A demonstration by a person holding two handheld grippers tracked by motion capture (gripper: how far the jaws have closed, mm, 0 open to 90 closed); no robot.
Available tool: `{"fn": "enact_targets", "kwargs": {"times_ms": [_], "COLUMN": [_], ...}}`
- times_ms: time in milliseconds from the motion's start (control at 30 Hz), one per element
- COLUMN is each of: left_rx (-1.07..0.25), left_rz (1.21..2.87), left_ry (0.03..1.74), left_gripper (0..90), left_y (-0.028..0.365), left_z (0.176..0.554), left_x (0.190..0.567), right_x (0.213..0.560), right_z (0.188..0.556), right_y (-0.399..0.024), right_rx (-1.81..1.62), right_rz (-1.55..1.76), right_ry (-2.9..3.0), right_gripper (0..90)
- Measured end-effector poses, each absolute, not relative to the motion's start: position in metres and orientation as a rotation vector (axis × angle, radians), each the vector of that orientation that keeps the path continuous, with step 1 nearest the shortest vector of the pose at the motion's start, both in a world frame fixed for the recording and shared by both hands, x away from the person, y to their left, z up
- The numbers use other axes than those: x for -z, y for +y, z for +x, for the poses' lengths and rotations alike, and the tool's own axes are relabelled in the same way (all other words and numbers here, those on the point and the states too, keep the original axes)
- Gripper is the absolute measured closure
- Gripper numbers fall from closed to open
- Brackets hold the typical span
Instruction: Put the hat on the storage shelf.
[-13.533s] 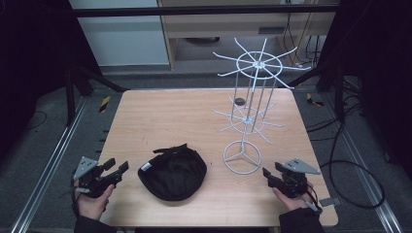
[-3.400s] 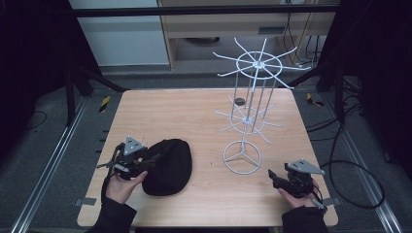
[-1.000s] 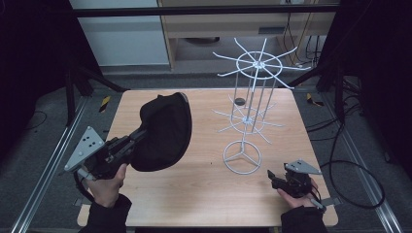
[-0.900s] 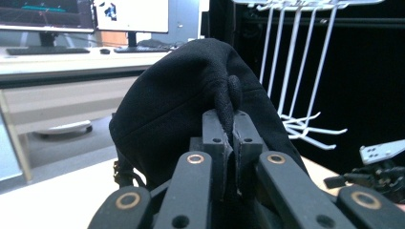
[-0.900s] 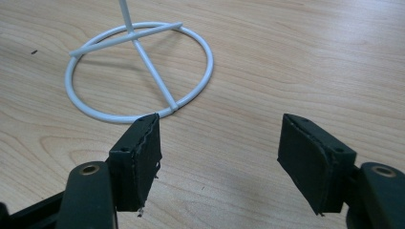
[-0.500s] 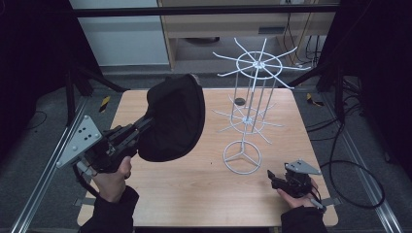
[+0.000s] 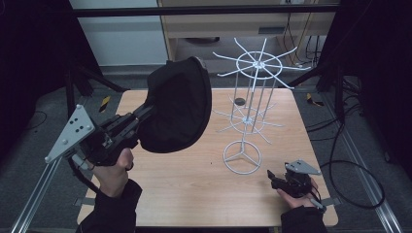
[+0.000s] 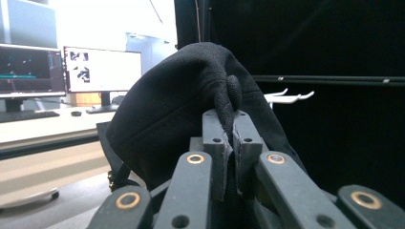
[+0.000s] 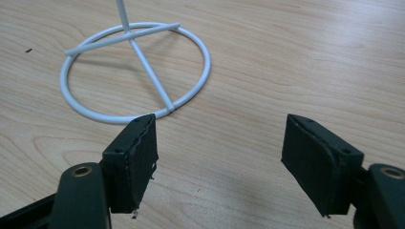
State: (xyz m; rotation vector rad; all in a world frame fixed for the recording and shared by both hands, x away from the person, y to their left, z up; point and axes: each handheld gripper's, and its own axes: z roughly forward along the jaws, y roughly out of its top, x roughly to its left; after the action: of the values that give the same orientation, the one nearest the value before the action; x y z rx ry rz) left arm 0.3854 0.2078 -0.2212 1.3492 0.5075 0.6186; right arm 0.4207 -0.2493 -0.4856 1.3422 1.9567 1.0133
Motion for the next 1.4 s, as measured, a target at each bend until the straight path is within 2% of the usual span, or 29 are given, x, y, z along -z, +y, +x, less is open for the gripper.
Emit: {"fn": "enact_targets", "kwargs": {"times_ms": [533,867,1400], "left_rx": [-0.584,-0.515,-0.414], "left_rz": [1.354,1.392,1.417], "left_ry": [0.434,0.434,0.493], "left_gripper": [85.9,85.8,85.2], "left_y": [0.176,0.152,0.157], "left_z": [0.392,0.411,0.423], "left_x": [0.201,0.212,0.232], "right_x": [0.486,0.486,0.486], "right_z": [0.421,0.421,0.421], "right_y": [-0.249,-0.25,-0.249], "right_rx": [-1.02,-1.02,-1.017], "right_rz": [1.347,1.343,1.351], "right_ry": [1.961,1.962,1.972], "right_gripper": [27.8,27.8,27.8]}}
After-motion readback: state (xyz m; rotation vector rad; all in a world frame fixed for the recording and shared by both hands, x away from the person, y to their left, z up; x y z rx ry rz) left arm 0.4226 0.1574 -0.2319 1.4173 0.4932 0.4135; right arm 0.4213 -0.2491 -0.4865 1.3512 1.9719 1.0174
